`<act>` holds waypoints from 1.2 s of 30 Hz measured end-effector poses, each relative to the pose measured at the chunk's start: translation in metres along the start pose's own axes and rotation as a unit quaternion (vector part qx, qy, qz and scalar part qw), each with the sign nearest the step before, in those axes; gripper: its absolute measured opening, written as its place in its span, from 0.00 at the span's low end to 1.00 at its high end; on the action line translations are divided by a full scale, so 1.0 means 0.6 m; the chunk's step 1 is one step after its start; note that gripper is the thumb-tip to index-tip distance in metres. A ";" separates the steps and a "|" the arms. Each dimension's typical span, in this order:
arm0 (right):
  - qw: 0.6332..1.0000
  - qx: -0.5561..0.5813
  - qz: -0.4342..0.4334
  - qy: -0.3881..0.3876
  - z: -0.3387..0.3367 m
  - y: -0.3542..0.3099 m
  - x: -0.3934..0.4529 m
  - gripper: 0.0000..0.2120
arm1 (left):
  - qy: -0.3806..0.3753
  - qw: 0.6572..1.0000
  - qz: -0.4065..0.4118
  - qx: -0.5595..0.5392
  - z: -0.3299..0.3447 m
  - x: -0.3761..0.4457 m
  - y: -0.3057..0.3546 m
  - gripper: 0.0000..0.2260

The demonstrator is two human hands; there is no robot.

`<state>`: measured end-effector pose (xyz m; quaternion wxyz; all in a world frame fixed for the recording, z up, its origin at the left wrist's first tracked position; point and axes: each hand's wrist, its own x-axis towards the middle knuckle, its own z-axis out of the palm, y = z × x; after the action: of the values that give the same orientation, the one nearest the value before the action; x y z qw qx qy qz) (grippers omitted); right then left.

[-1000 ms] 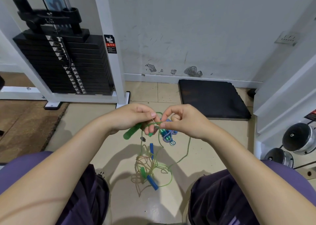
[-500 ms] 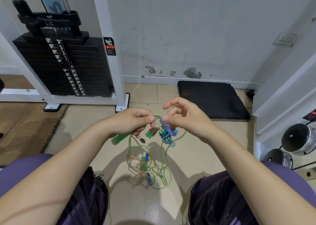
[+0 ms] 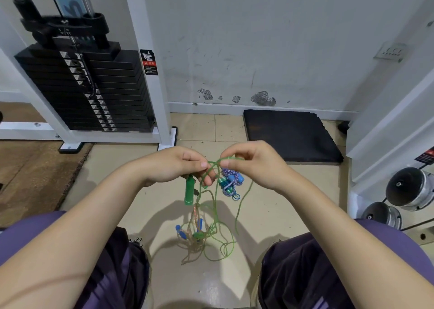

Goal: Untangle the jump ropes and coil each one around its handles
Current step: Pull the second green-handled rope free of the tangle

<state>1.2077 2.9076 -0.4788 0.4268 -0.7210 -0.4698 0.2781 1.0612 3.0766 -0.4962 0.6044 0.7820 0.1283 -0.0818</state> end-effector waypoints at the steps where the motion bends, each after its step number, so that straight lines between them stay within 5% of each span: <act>1: 0.998 0.060 0.006 0.030 -0.003 0.002 0.002 0.01 | -0.008 1.000 -0.010 0.014 0.000 -0.001 0.000 0.13; 6: 0.976 0.194 0.025 0.098 -0.020 0.014 0.009 0.04 | -0.028 0.996 -0.043 0.075 -0.002 -0.004 -0.006 0.12; 13: 0.989 0.120 0.070 -0.055 0.004 0.015 0.001 0.11 | 0.018 1.000 0.005 0.006 0.018 -0.001 0.008 0.11; 25: 0.986 -0.144 0.016 -0.080 -0.004 -0.017 -0.005 0.04 | -0.004 1.000 0.001 -0.006 -0.001 -0.005 0.004 0.13; 32: 0.999 0.016 0.015 0.037 -0.013 0.003 -0.002 0.07 | -0.019 0.981 -0.073 0.177 -0.002 -0.009 -0.008 0.09; 36: 0.992 0.113 0.034 0.039 -0.017 0.003 0.001 0.04 | 0.029 0.987 -0.054 0.147 -0.001 -0.010 -0.005 0.08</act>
<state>1.2168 2.9043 -0.4755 0.5142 -0.6935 -0.3939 0.3154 1.0545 3.0775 -0.4971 0.4739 0.8561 0.1745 -0.1097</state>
